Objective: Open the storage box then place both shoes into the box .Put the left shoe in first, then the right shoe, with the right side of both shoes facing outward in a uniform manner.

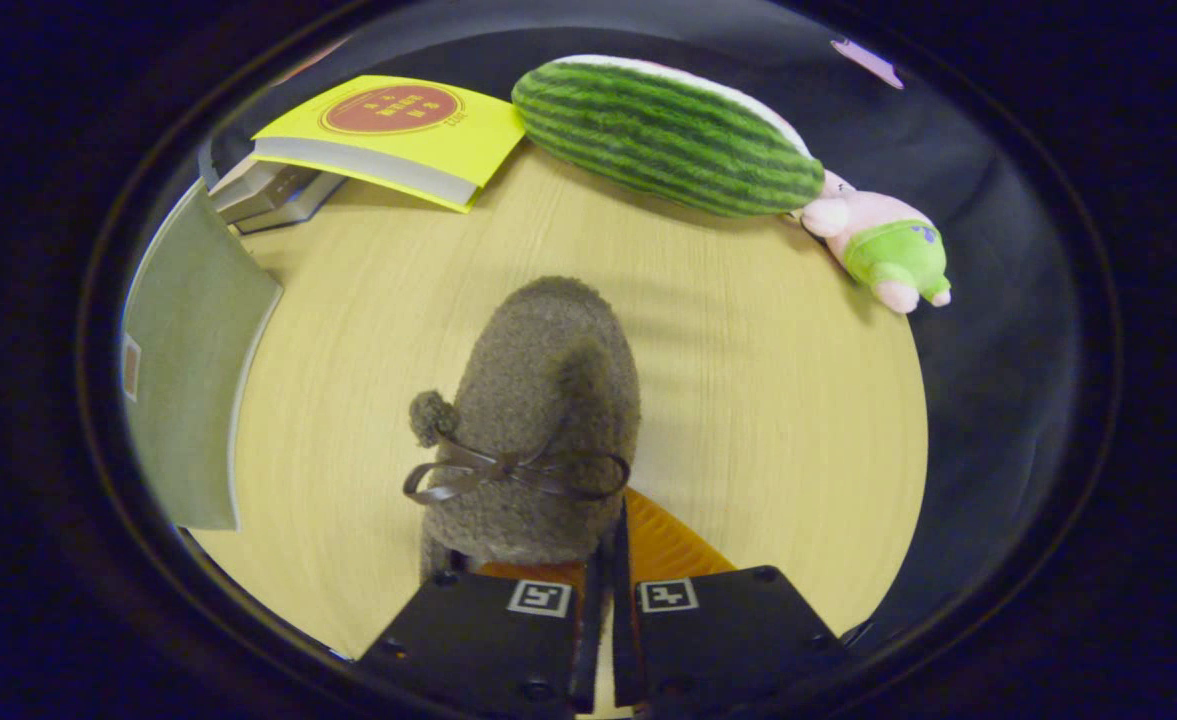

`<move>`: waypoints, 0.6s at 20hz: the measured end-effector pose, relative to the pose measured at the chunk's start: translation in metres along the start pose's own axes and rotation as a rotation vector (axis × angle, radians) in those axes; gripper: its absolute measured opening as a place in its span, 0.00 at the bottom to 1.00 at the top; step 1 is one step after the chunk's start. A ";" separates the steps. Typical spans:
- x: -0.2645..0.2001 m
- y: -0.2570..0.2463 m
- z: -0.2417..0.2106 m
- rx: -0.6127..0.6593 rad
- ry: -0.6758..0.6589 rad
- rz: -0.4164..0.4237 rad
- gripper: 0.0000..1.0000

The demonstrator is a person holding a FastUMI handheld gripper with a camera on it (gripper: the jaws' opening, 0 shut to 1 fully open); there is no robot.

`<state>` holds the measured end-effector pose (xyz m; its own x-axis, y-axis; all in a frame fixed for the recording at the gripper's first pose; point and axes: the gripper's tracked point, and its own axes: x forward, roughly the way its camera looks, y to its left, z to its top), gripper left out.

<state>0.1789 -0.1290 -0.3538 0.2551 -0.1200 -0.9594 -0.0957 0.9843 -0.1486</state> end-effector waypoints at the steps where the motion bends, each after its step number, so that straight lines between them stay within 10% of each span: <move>1: -0.001 0.000 0.000 0.016 0.006 0.008 0.11; 6: -0.029 0.016 -0.012 0.095 0.056 0.150 0.08; 12: -0.095 0.014 -0.002 0.045 -0.045 0.127 0.08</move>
<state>0.1517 -0.1036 -0.2650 0.2869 0.0112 -0.9579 -0.0872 0.9961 -0.0145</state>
